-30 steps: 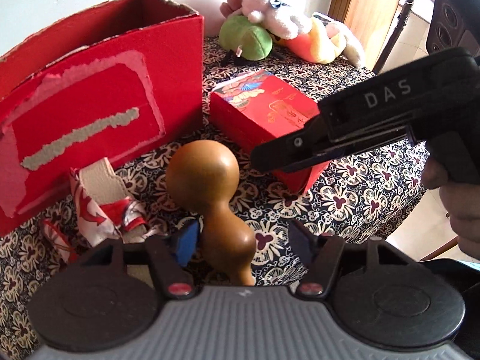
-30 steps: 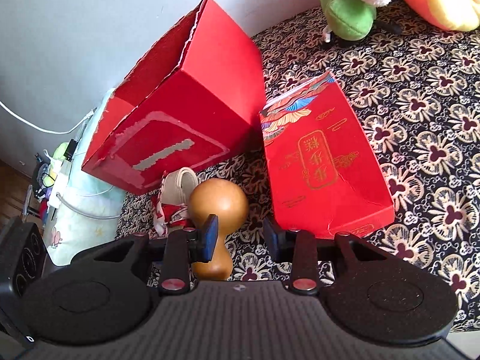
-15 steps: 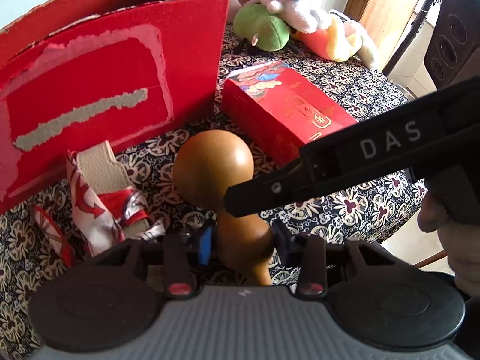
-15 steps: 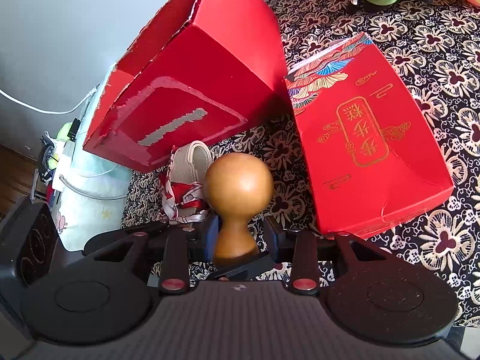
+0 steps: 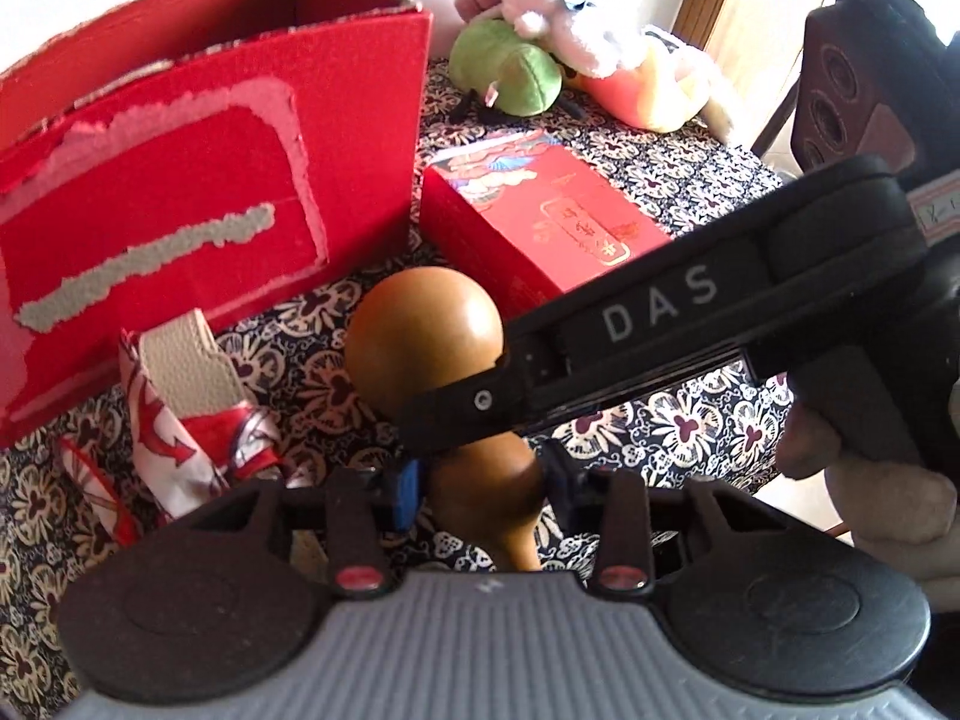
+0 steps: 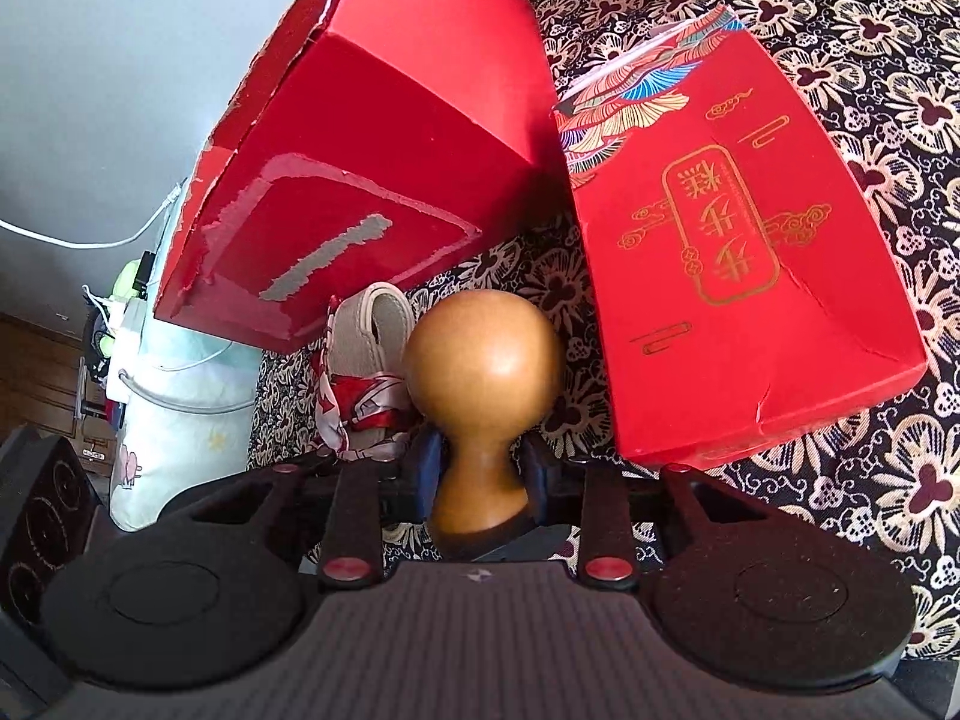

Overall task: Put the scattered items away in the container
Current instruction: 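Carry the wooden gourd over the red box and lower it inside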

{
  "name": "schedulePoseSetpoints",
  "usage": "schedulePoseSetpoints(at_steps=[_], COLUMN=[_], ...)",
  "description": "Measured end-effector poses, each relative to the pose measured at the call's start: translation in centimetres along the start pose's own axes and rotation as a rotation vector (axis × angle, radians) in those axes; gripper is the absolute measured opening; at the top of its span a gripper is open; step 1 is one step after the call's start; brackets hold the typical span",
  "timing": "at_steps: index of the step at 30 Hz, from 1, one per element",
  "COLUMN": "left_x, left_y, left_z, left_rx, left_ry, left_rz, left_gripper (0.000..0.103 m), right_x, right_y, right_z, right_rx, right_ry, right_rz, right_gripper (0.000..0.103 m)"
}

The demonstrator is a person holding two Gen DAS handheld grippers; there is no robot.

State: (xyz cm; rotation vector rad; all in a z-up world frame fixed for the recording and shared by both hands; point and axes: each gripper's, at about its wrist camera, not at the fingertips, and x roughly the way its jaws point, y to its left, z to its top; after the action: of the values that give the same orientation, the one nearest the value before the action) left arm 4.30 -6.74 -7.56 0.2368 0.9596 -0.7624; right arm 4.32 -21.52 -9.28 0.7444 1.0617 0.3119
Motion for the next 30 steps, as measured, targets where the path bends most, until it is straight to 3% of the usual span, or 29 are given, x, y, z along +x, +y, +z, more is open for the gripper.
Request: schedulePoseSetpoints(at_steps=[12,21,25,30], left_x=[-7.0,-11.2,-11.1,-8.5], left_y=[-1.2,1.3,4.6,9.8], left_z=[2.9,9.1,12.0,14.3], left_rx=[0.086,0.155,0.132,0.067], left_ry=[-0.166,-0.310,-0.314,-0.235], left_rz=[0.032,0.121,0.143,0.149], left_gripper=[0.040,0.040,0.040,0.040], right_x=[-5.9,-7.7,-6.2,-1.8], right_y=[4.3,9.6,11.4,11.9], right_z=[1.6,7.4,10.7,14.5], right_rx=[-0.096,-0.219,-0.247,-0.215], right_ry=[-0.097,-0.204,-0.229,-0.169], right_rz=[0.102,0.153,0.155,0.135], right_gripper=[0.031,0.031,0.031,0.031])
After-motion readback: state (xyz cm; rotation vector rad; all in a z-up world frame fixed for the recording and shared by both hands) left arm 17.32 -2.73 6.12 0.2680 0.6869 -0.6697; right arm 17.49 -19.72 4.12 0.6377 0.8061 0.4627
